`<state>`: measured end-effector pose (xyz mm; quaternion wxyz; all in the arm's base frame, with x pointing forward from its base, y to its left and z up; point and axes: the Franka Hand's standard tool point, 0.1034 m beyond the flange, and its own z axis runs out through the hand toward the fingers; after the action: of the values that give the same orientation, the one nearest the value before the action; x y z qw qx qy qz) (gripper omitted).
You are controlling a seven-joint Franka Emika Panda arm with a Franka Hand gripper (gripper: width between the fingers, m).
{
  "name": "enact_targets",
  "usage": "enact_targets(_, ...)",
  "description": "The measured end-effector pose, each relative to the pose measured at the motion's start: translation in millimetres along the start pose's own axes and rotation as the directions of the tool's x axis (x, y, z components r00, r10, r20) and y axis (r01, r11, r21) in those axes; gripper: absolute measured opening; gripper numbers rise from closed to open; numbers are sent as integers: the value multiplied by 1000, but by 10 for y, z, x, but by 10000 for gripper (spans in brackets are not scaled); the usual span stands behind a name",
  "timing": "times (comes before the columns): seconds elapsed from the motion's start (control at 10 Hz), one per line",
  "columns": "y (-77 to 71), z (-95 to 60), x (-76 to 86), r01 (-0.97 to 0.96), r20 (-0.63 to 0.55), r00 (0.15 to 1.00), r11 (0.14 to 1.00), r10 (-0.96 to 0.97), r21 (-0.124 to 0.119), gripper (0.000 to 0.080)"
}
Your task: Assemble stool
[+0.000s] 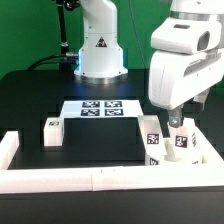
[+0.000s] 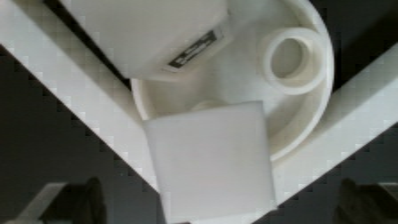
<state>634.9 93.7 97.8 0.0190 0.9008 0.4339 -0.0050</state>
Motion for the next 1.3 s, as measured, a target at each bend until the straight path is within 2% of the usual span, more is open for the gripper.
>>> enact_targets(0.1,1,19,2,-3,0,1000,1000,3,-3,649)
enact_targets(0.2,-5,113,55,-12,-14,1000,1000,12,-18,649)
enact_targets(0.3,-7,216,61,-23,-8,1000,1000,23,-18,649)
enact_targets(0.5,-2,244,69,-61,-9,998,998,61,-21,649)
enact_targets(0.7,0,249,61,-111,-9,994,994,111,-20,402)
enact_targets(0.8,0,250,61,-206,-11,979,978,206,-19,402)
enact_targets(0.9,-1,250,61,-257,-12,966,966,256,-18,335)
enact_targets(1.3,11,263,59,-551,-16,835,835,551,-12,335)
